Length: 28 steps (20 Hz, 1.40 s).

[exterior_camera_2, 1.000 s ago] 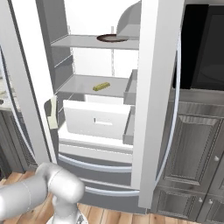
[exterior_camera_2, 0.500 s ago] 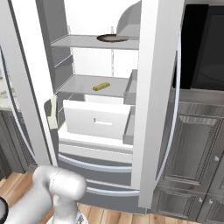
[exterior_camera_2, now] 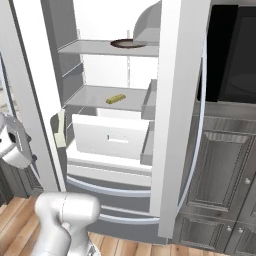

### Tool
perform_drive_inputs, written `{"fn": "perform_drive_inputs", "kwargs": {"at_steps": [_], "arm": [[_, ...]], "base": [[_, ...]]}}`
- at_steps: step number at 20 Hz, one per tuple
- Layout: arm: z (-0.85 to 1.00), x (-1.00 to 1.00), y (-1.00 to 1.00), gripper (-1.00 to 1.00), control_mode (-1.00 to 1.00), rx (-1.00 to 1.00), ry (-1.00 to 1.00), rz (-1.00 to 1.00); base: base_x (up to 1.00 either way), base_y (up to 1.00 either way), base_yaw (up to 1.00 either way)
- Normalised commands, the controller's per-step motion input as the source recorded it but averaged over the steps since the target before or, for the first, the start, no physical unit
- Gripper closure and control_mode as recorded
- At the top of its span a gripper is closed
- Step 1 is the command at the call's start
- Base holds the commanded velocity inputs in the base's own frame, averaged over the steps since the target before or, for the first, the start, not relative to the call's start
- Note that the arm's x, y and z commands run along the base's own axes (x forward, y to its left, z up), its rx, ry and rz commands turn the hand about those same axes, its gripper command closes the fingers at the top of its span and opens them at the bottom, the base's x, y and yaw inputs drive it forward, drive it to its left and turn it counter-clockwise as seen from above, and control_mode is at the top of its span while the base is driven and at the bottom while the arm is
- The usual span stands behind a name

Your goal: Retrieve the butter from the fridge and place it on a plate on the dining table. Then retrieve the butter knife by the fridge and place it near the plate.

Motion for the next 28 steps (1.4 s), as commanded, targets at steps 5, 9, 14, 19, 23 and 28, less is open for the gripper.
{"fn": "perform_drive_inputs", "kwargs": {"at_steps": [5, 9, 14, 19, 23, 28], "arm": [[-0.02, 0.58, -0.1, -1.0, -1.0, 0.52, 0.09, 0.26], [0.0, 0.81, 0.0, -1.0, -1.0, 0.63, 0.09, 0.33], [0.0, 0.84, 0.35, -1.0, -1.0, 0.57, 0.08, 0.12], [-0.01, 0.51, 0.44, -1.0, -1.0, 0.37, 0.03, 0.06], [0.0, 0.33, 0.48, -1.0, -1.0, 0.05, -0.1, 0.0], [0.0, 0.06, 0.55, -1.0, -1.0, 0.01, -0.04, 0.0]], "base": [[0.0, 0.0, 0.0], [0.0, 0.0, 0.0], [0.0, 0.0, 0.0], [0.0, 0.0, 0.0], [0.0, 0.0, 0.0], [0.0, 0.0, 0.0]]}}
